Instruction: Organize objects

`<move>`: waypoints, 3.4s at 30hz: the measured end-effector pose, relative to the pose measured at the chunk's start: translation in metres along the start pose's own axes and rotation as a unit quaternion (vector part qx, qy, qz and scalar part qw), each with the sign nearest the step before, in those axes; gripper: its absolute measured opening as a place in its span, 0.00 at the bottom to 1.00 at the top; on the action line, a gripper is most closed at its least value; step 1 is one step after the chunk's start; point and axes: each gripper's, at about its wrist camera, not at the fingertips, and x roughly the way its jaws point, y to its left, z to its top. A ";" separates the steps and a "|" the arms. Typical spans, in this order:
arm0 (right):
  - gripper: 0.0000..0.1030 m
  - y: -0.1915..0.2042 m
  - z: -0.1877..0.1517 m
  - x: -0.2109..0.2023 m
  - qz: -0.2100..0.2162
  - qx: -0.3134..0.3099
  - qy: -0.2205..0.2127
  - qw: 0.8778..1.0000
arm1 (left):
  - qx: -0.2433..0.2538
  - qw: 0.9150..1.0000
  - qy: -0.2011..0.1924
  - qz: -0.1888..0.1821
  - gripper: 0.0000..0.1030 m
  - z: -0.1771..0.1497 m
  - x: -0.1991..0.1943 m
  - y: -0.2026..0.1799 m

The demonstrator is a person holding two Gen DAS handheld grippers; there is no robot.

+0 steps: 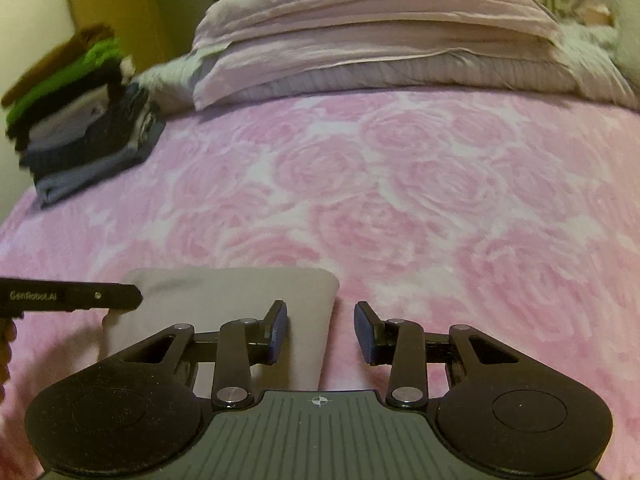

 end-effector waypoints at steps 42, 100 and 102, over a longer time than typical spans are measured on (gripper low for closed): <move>0.34 0.074 -0.167 -0.136 -0.025 -0.138 -0.011 0.990 | -0.071 0.996 0.022 -0.046 0.01 -0.157 -0.118 -0.033; 0.30 -0.014 -0.050 -0.075 0.032 0.049 0.013 0.998 | -0.131 0.990 0.017 -0.047 0.06 -0.060 -0.051 0.011; 0.30 -0.018 -0.050 -0.069 0.037 0.053 0.016 0.998 | -0.137 0.989 0.019 -0.050 0.07 -0.058 -0.046 0.014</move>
